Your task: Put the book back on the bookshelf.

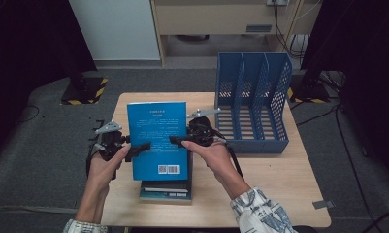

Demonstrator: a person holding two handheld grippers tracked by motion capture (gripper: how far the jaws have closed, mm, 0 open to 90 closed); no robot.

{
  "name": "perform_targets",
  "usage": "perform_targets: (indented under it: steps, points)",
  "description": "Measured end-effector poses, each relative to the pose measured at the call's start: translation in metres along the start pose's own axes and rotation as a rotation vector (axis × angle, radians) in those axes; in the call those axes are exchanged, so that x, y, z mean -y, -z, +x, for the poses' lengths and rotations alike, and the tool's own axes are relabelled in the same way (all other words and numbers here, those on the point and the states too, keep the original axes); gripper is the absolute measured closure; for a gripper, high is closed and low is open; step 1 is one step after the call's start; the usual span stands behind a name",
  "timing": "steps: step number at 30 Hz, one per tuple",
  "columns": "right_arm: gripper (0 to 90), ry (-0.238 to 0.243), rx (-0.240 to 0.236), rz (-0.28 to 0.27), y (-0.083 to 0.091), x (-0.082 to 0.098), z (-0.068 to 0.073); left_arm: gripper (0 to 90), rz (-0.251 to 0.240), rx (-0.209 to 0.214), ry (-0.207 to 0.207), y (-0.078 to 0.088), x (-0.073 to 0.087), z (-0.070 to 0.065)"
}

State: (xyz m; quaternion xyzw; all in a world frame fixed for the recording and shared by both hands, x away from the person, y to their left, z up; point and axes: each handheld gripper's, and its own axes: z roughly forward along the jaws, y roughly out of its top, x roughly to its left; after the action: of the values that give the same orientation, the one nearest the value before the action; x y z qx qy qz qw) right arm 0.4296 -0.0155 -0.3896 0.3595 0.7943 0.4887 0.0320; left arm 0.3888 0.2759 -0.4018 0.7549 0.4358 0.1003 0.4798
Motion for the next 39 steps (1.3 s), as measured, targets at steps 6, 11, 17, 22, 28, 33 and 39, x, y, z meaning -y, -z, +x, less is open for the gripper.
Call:
perform_targets:
  steps: [6,11,17,22,28,33,39]
  points:
    - [35.2,0.008,0.007,-0.010,0.002,-0.003,0.000,28.0,0.000,-0.007,-0.007,0.001,-0.004,0.000]
    - [36.4,0.018,0.012,-0.014,0.003,-0.005,0.001,29.1,-0.002,-0.009,-0.003,0.002,-0.005,0.000]
    - [39.9,0.039,0.034,-0.026,0.006,-0.008,0.004,33.7,-0.014,-0.020,-0.004,0.004,-0.010,-0.001]
    - [41.0,0.047,0.039,-0.027,0.008,-0.010,0.004,35.1,-0.017,-0.021,0.001,0.003,-0.012,-0.001]
    - [42.3,0.049,0.049,-0.030,0.009,-0.014,0.004,36.0,-0.017,-0.038,-0.003,0.002,-0.019,-0.001]
    - [44.7,0.061,0.078,-0.045,0.011,-0.021,0.001,37.2,-0.009,-0.067,-0.038,-0.003,-0.034,0.001]
    - [46.4,0.074,0.089,-0.049,0.012,-0.027,-0.006,38.1,-0.012,-0.068,-0.052,-0.010,-0.046,0.006]
